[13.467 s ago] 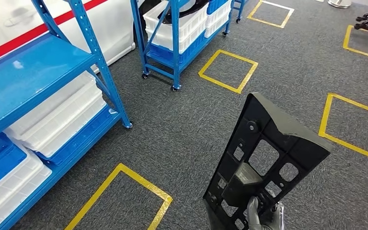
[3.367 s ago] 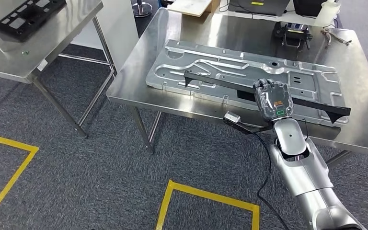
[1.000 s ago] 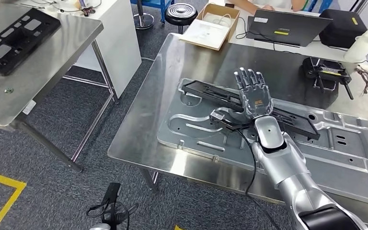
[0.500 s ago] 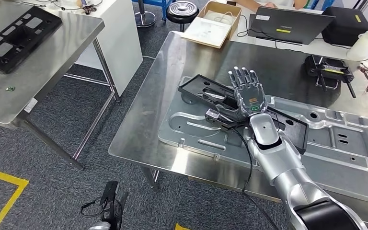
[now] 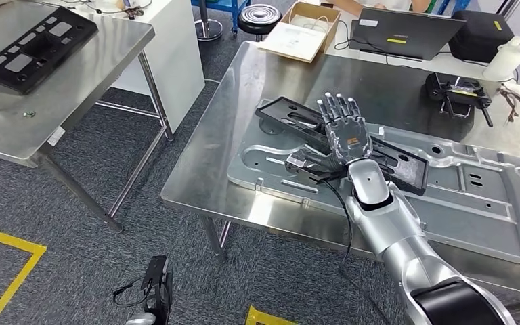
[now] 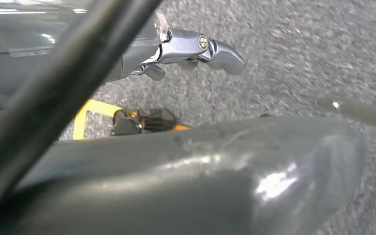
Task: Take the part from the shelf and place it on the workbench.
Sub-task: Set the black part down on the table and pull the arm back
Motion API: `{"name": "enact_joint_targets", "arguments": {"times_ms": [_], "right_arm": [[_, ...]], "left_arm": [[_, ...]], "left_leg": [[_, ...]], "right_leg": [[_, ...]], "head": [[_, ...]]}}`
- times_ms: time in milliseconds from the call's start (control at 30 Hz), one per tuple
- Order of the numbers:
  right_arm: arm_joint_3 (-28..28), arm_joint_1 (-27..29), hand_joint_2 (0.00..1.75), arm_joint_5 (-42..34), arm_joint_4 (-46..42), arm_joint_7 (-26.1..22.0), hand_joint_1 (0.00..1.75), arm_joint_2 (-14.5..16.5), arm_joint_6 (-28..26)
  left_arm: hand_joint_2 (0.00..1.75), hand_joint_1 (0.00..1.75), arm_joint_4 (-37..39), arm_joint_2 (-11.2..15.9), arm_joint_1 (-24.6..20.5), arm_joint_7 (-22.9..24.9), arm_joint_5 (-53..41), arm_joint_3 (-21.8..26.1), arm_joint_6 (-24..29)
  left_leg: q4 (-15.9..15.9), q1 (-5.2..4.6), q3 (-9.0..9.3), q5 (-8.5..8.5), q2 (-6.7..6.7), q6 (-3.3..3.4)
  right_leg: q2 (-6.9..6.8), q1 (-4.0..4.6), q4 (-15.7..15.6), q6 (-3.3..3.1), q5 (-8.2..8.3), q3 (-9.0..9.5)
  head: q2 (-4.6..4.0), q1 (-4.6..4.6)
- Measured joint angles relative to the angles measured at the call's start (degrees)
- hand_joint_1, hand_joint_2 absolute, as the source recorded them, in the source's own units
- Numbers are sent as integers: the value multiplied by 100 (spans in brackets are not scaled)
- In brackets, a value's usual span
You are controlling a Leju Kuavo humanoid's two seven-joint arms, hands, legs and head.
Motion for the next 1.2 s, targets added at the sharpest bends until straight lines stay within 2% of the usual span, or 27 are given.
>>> {"name": "enact_joint_targets", "arguments": {"times_ms": [33,67,100,167,200,233,267,300,367,433,500,567,600,633,700,733,767,800,833,867,933,967,1000,1067,1100,1133,1200], "right_arm": [[1,1,0,-1,5,-2,0,2,-5],[2,2,0,-3,14,-3,0,3,-10],[2,2,0,-6,23,-4,0,3,-16],[2,5,0,-12,39,-7,0,1,-33],[2,13,0,-14,45,-7,0,1,-41],[2,27,0,-14,54,-7,0,1,-48],[2,40,0,-15,63,-7,0,1,-51],[2,49,0,-16,72,-8,0,1,-53],[2,45,0,-20,78,-11,0,1,-58],[3,34,0,-31,75,-16,0,5,-78],[3,43,0,-51,75,-20,0,9,-119],[3,68,0,-68,78,-20,0,17,-155],[3,81,0,-73,79,-20,0,23,-166],[3,92,0,-75,81,-20,0,29,-174],[2,122,0,-81,84,-19,0,35,-193],[2,154,0,-87,86,-17,0,36,-210],[2,197,0,-98,89,-14,0,36,-233],[2,247,0,-113,91,-10,0,35,-260],[1,296,0,-133,93,-5,0,34,-290],[-1,336,0,-157,93,-1,0,34,-319],[-19,399,0,-210,92,8,0,32,-379],[-35,432,0,-239,93,13,0,29,-417],[-55,469,0,-266,96,16,0,27,-457],[-95,565,0,-306,108,18,0,10,-527],[-110,614,0,-318,118,16,0,-1,-546],[-125,660,0,-329,127,14,0,-12,-559],[-162,734,0,-381,147,9,0,-27,-592]], "left_arm": [[0,0,0,2,0,0,4,-1,0],[0,0,0,3,-4,0,14,-2,0],[0,0,0,3,-10,0,27,-4,1],[0,0,0,4,-11,0,52,-8,7],[0,0,0,6,-5,0,58,-9,11],[0,0,0,9,1,0,63,-10,14],[0,0,0,11,6,0,69,-10,15],[0,0,0,13,9,0,74,-12,15],[0,0,0,14,10,0,83,-17,15],[0,0,0,14,5,0,89,-27,15],[0,0,0,15,8,2,92,-39,15],[0,0,0,21,21,4,93,-47,14],[0,0,0,26,28,5,93,-49,14],[0,0,0,31,33,6,93,-51,14],[0,0,0,39,38,8,95,-55,15],[0,0,0,43,43,9,98,-57,15],[0,0,0,48,49,9,103,-59,16],[0,0,0,53,56,9,110,-61,18],[0,0,0,57,62,8,120,-64,21],[0,0,0,63,63,7,134,-68,24],[0,0,0,72,56,-3,168,-86,29],[0,0,-1,75,57,-10,184,-98,30],[0,0,-1,77,61,-17,197,-110,31],[0,0,-1,80,80,-24,215,-121,31],[0,0,-1,81,84,-26,225,-125,31],[0,0,-1,82,86,-27,232,-128,31],[0,0,-1,86,87,-35,265,-134,37]], "left_leg": [[-20,1,-26,72,12,45],[-49,6,-68,159,23,89],[-77,17,-129,253,34,130],[-96,22,-294,415,41,177],[-92,17,-383,482,41,183],[-87,11,-473,543,42,183],[-82,6,-560,603,42,180],[-76,3,-646,661,43,173],[-60,-4,-788,771,42,145],[-62,-12,-863,873,41,95],[-102,-3,-878,980,41,23],[-116,6,-910,999,32,-50],[-18,8,-959,854,27,-80],[201,15,-1035,599,25,-108],[918,37,-1209,-19,27,-152],[1302,46,-1265,-207,28,-172],[1567,50,-1262,-254,29,-186],[1675,53,-1182,-188,29,-194],[1583,57,-1010,-40,29,-196],[1296,59,-744,99,29,-189],[455,45,-110,67,18,-146],[131,32,96,-10,11,-116],[-59,14,196,-81,4,-81],[-126,8,145,0,17,11],[-136,14,100,68,31,65],[-152,22,43,147,46,123],[-155,21,-122,298,65,191]], "right_leg": [[4,-14,-23,35,19,-11],[8,-25,23,63,-78,-48],[11,-32,184,86,-297,-115],[10,-39,845,117,-937,-299],[10,-41,1221,129,-1166,-366],[10,-40,1501,138,-1266,-379],[10,-40,1625,138,-1246,-313],[10,-39,1559,127,-1144,-150],[11,-20,952,69,-997,413],[9,22,253,-6,-1074,910],[6,63,-15,-68,-1107,1040],[-16,35,-72,-142,-979,993],[-30,17,-104,-184,-898,946],[-43,0,-130,-218,-815,881],[-48,9,-131,-252,-670,711],[-49,11,-125,-252,-598,615],[-50,12,-117,-244,-527,521],[-52,11,-107,-232,-457,422],[-54,10,-95,-217,-390,327],[-54,8,-77,-197,-327,239],[-53,16,-37,-142,-213,102],[-55,19,-33,-111,-154,70],[-57,22,-46,-76,-93,56],[-55,11,-93,-5,-5,43],[-46,4,-49,28,-96,1],[-39,-6,90,54,-301,-67],[-24,-19,727,91,-938,-269]], "head": [[0,-1],[0,-1],[0,0],[0,1],[0,1],[0,1],[0,1],[0,1],[0,1],[0,0],[0,-1],[0,-1],[0,-1],[0,-2],[0,-3],[0,-3],[0,-3],[0,-3],[0,-3],[0,-3],[0,-3],[0,-3],[0,-3],[0,-3],[0,-3],[0,-2],[0,-2]]}}
